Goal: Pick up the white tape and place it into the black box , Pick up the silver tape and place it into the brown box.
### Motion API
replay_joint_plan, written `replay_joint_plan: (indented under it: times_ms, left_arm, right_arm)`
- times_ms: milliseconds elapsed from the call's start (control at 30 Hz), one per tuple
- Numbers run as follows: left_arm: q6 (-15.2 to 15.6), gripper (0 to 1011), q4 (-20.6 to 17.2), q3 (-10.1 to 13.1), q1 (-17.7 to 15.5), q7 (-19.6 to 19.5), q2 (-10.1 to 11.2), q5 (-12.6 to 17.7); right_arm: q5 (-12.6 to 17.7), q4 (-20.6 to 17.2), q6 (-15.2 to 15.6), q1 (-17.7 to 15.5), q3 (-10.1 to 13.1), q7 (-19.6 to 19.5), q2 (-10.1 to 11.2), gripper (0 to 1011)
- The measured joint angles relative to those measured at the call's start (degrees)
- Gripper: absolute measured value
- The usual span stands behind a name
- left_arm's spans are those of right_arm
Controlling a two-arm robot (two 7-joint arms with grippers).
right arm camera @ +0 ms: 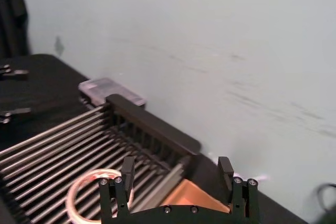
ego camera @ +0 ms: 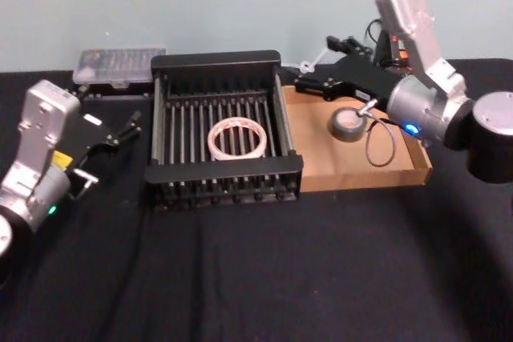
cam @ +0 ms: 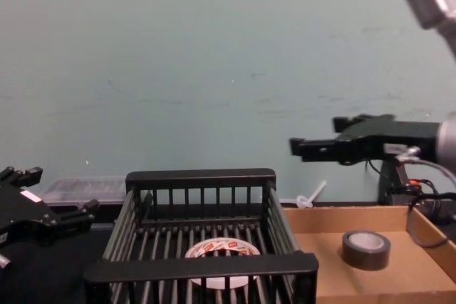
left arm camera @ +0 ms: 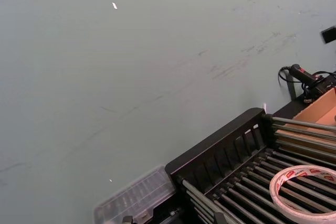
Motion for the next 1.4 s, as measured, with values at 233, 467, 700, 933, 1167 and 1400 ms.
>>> replay_joint_plan:
  times_ms: [233,467,700,933,1167,1400]
  left_arm:
    - [0.0,1001,0.0,0.0,0.0,0.0,0.0,0.0]
    - [0.0,1001,0.0,0.0,0.0,0.0,0.0,0.0]
    - [0.0,1001,0.0,0.0,0.0,0.0,0.0,0.0]
    - [0.0,1002,0.0,0.0,0.0,0.0,0.0,0.0]
    - [0.0,1001,0.0,0.0,0.0,0.0,0.0,0.0]
    - [0.0,1001,0.0,0.0,0.0,0.0,0.0,0.0]
  right_arm:
    - [-1.0,-3.6,-2.8,-5.5,3.5,-4.6,1.2,1003]
    - [-2.7,-4.2,-4.2,-9.3,6.3,-8.3,1.5,1003]
    - [-5.1,-3.2,-5.6,-12.0,8.1,-11.5,1.3,1002]
    - [-6.7,-1.8,-6.3,-13.0,8.8,-12.5,0.5,1003]
    - [-7.6,-0.9,-6.2,-13.2,9.5,-12.3,-0.5,1002]
    - [-7.8,-0.8,-6.1,-13.2,9.6,-12.2,-0.6,1003]
